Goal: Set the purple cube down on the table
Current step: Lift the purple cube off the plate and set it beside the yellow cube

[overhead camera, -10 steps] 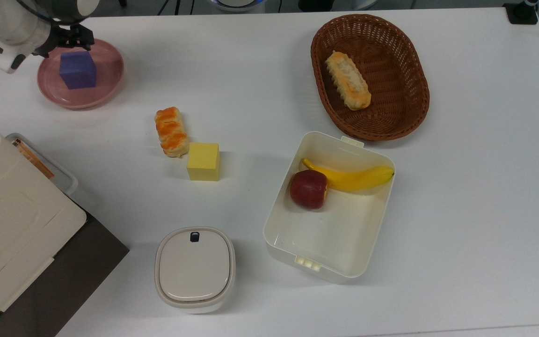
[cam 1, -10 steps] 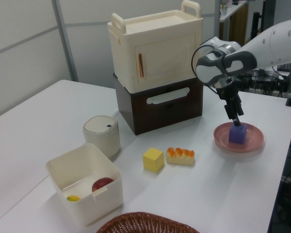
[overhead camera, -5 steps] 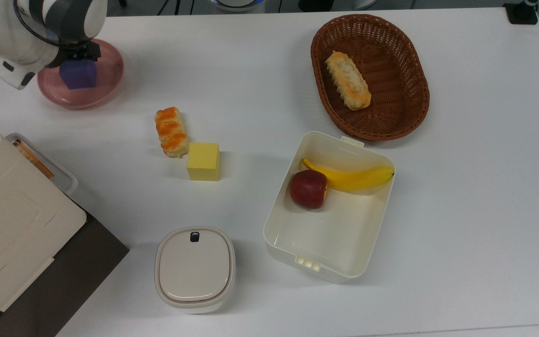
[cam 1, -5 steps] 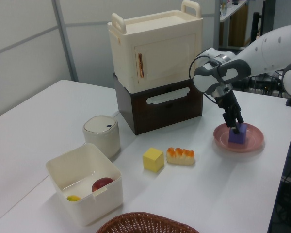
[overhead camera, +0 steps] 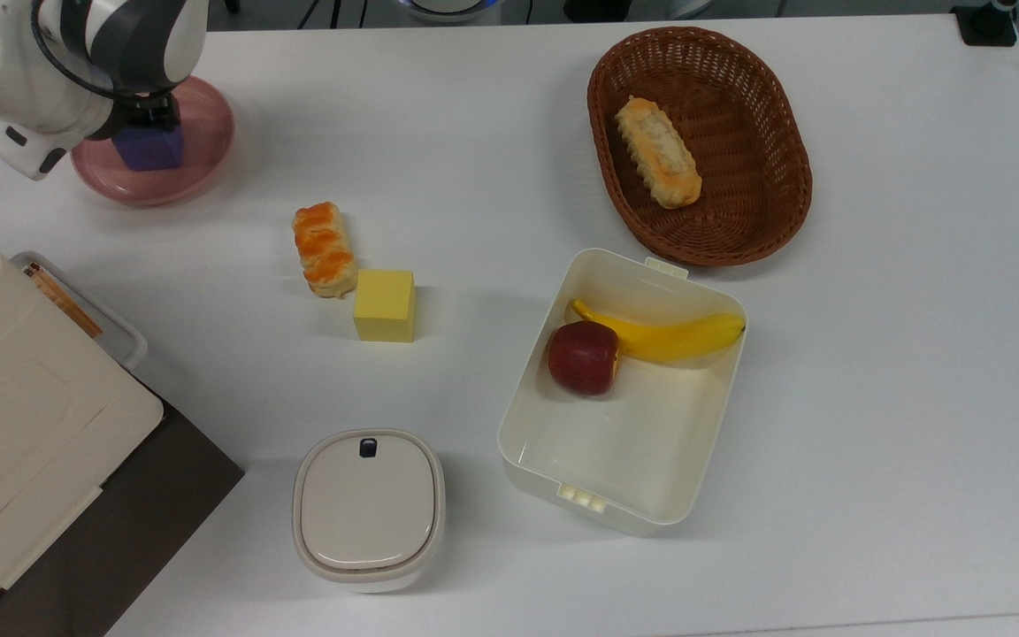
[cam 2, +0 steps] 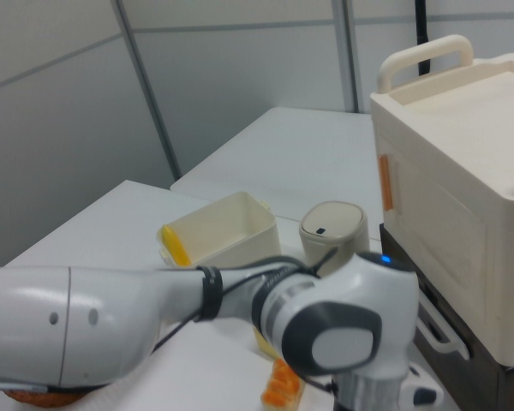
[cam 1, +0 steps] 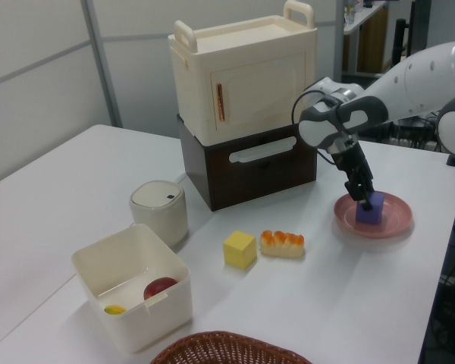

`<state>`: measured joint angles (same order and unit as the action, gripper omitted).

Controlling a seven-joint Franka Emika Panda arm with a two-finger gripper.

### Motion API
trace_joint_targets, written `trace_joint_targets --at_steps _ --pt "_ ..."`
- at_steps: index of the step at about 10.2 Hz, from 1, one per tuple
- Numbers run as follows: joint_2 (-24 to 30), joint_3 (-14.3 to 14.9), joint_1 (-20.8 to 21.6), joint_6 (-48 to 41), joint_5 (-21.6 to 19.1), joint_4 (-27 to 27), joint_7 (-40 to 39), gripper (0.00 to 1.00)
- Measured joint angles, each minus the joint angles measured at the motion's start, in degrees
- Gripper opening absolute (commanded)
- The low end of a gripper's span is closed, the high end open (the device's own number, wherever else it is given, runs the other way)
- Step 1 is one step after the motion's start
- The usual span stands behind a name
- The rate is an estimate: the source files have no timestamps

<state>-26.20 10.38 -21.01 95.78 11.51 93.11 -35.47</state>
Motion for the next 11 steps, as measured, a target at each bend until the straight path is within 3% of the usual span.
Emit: trace_joint_targets --at_steps 3,6,7,8,9,11 --pt "2.82 -0.19 5.15 -9.56 0.00 -6.77 0.15 0.14" --pt "4.82 -0.69 16.62 -12.32 -0.21 -7.46 3.40 0.16" --pt "4.73 -1.44 19.82 -12.33 -0.45 -7.42 4.56 0.27" --pt "4.67 -2.46 21.68 -12.33 -2.02 -7.41 5.39 0.52" --pt "4.67 -3.65 22.09 -12.33 -3.93 -7.41 6.04 0.96" --pt "4.66 -6.81 22.01 -12.33 -4.29 -7.41 8.40 1.00"
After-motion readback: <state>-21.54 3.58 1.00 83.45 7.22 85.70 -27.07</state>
